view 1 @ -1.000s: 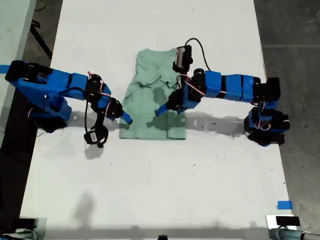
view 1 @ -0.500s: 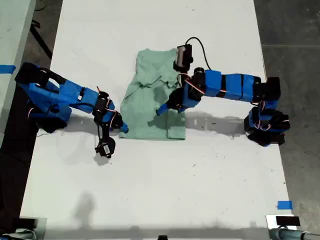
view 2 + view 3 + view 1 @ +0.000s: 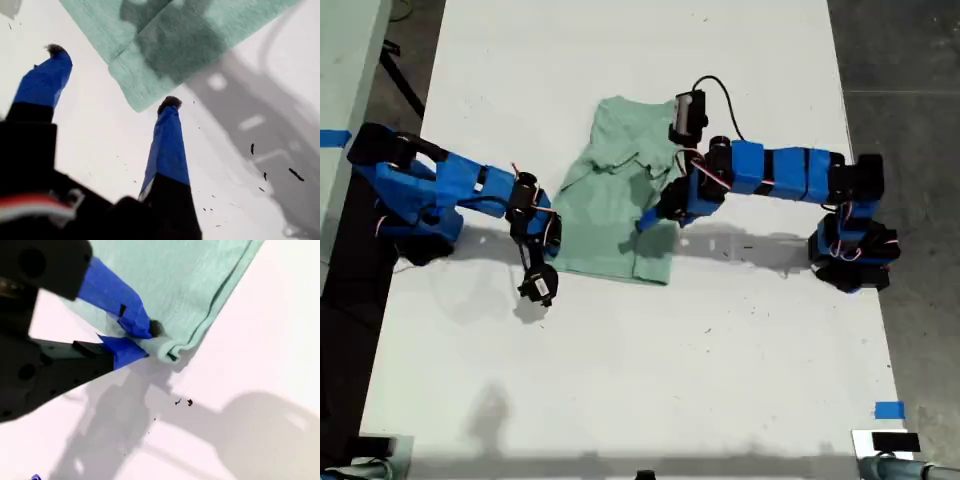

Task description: Fold t-shirt

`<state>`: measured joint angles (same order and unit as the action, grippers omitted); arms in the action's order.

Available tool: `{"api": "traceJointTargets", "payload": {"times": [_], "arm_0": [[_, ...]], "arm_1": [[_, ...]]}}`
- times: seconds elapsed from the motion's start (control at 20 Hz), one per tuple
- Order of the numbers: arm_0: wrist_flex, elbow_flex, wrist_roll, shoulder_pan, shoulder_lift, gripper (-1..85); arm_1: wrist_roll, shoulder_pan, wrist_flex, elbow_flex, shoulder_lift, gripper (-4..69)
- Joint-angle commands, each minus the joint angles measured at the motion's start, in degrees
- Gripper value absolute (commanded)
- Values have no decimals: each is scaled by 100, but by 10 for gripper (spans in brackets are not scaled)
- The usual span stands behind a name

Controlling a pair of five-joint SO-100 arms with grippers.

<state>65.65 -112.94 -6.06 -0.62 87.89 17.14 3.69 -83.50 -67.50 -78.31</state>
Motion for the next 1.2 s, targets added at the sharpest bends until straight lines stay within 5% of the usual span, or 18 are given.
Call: {"api": "traceJointTargets", "payload": {"times": [0.0,0.35,0.5,0.7,0.75,0.8,1.15], "arm_0": [[457,141,-26,167,554,0],[686,2927,1204,-114,-747,0],[1441,5555,1415,-343,-2839,0],[1608,6592,1538,-527,-3814,12],[1626,6662,1626,-563,-3832,80],[1591,6838,1881,-598,-3832,295],[1802,6794,2602,-457,-1529,352]], "arm_1": [[-26,18,105,-9,-527,376],[-105,35,264,-483,-844,375],[-176,26,281,-659,-1002,375],[-299,-26,413,-1116,-1345,374],[-308,-26,475,-1230,-1424,373],[-316,-26,510,-1301,-1477,373],[-387,-53,633,-1468,-1556,372]]}}
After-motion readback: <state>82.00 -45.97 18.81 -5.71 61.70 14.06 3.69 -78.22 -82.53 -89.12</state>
